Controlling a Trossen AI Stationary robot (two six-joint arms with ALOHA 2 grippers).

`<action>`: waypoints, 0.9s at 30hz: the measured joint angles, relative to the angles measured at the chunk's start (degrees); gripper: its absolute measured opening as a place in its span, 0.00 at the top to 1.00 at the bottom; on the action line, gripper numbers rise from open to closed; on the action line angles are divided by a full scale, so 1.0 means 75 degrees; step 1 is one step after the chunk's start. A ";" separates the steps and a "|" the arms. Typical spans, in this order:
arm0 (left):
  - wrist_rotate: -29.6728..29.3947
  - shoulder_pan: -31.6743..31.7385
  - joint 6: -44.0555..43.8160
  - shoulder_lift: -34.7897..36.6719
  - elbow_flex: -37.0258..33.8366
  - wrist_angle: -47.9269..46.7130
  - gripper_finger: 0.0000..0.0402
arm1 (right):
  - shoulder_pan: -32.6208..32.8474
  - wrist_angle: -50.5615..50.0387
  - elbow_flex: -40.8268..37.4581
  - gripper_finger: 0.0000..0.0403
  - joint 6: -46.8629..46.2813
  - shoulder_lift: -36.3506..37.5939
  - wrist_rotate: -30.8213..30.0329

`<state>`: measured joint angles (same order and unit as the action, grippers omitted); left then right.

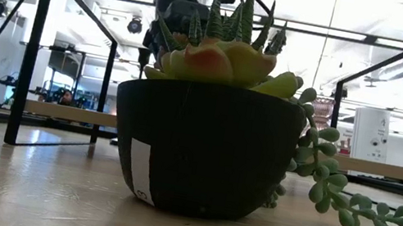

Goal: Pick & Place candle stick holders
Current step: Put the transparent candle holder on the shelf

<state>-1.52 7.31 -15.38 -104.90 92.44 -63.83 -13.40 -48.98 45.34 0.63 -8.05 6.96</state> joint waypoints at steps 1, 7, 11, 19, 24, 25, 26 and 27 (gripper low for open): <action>0.0005 0.0000 0.0000 0.0000 0.0000 0.0020 0.81 | 0.0002 -0.0001 0.0000 0.98 0.0002 0.0000 0.0003; 0.0070 0.0000 -0.0017 0.0000 0.0000 0.0137 0.81 | 0.0000 0.0001 0.0001 0.98 0.0002 0.0000 0.0001; 0.0105 0.0000 -0.0035 0.0000 0.0003 0.0172 0.81 | 0.0002 0.0001 0.0000 0.98 0.0002 0.0000 0.0003; 0.0268 0.0000 -0.0134 0.0003 0.0009 0.0226 0.80 | 0.0002 -0.0002 0.0000 0.98 0.0002 0.0000 0.0003; 0.0282 -0.0003 -0.0085 0.0003 0.0009 0.0345 0.80 | -0.0001 0.0001 0.0001 0.98 0.0001 0.0000 0.0001; 0.0282 -0.0003 -0.0081 0.0003 0.0009 0.0351 0.80 | 0.0000 0.0000 0.0000 0.98 0.0002 0.0000 0.0001; 0.0282 -0.0003 -0.0079 0.0003 0.0009 0.0359 0.80 | 0.0001 -0.0001 0.0003 0.98 0.0001 0.0000 0.0003; 0.0282 -0.0003 -0.0079 0.0003 0.0009 0.0364 0.80 | 0.0002 0.0001 0.0003 0.98 0.0002 0.0000 0.0003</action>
<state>0.60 7.29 -15.97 -104.88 92.51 -61.10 -13.39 -48.97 45.36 0.64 -8.05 6.98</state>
